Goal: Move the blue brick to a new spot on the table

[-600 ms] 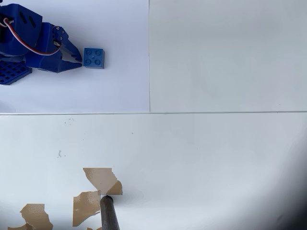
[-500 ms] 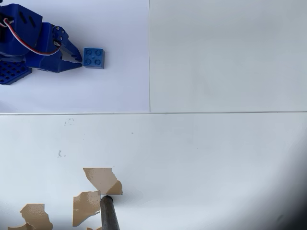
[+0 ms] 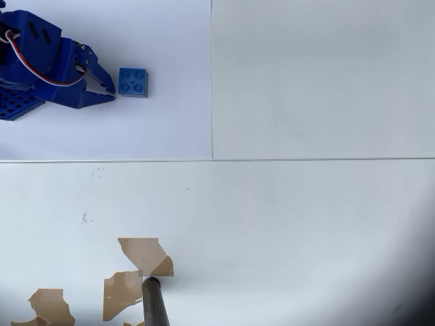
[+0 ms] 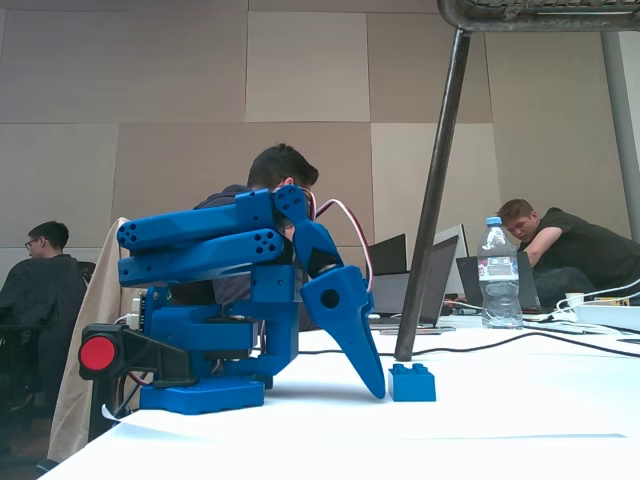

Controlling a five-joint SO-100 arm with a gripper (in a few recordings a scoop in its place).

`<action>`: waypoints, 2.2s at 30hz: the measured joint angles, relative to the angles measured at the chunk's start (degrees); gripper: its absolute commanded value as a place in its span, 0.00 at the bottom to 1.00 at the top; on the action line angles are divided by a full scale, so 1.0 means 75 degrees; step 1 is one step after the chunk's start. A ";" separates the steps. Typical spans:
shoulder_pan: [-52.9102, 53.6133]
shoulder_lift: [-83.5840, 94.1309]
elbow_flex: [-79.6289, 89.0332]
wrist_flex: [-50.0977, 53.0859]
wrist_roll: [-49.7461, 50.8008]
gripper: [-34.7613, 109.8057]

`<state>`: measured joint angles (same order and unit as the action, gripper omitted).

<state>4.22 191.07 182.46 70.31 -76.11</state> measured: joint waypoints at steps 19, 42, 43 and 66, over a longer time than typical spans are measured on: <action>0.0000 0.0000 0.0000 0.0000 0.0000 0.24; 0.0480 0.0000 0.0000 0.0023 -0.0422 0.25; 0.0633 -0.0012 0.0000 0.0129 -0.0539 0.25; 0.0105 -0.7137 -0.5109 0.0047 -0.1289 0.47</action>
<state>5.01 137.55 144.14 70.66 -85.78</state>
